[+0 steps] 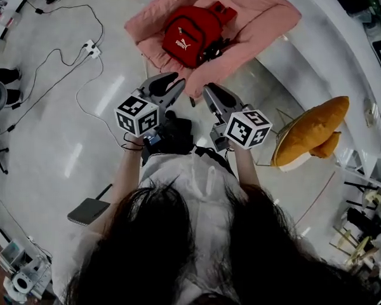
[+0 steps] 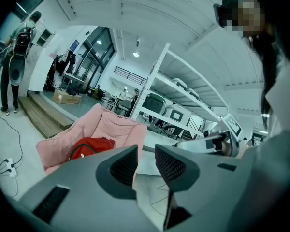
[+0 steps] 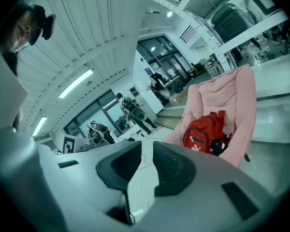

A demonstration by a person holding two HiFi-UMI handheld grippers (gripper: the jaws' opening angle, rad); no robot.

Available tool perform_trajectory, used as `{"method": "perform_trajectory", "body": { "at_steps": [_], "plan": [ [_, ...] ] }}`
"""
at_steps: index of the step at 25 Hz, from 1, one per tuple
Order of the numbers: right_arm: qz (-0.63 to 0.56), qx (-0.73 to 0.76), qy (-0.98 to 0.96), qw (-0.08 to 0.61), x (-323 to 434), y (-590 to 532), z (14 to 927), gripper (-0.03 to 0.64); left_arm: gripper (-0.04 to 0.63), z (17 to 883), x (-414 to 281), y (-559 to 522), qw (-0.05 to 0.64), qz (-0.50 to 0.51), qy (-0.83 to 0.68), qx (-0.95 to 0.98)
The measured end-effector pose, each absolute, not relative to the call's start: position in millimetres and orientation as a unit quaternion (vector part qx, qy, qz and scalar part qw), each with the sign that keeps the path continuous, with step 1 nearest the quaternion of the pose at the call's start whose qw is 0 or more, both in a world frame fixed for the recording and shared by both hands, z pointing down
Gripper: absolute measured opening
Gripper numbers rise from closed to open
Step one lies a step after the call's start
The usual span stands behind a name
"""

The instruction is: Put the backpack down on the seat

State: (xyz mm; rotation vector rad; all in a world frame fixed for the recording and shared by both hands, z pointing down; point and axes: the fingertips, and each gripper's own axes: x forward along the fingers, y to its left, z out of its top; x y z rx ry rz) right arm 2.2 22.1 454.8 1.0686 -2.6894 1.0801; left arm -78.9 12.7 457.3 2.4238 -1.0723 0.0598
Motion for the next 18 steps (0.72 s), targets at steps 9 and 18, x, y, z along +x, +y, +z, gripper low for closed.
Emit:
{"method": "perform_trajectory", "body": {
  "at_steps": [9, 18],
  "plan": [
    [0.338, 0.333, -0.880, 0.008, 38, 84, 450, 0.083, 0.124, 449, -30, 84, 0.217, 0.054, -0.398, 0.890],
    [0.326, 0.324, -0.888, -0.001, 44, 135, 450, 0.081, 0.124, 444, -20, 144, 0.197, 0.066, -0.411, 0.888]
  ]
}}
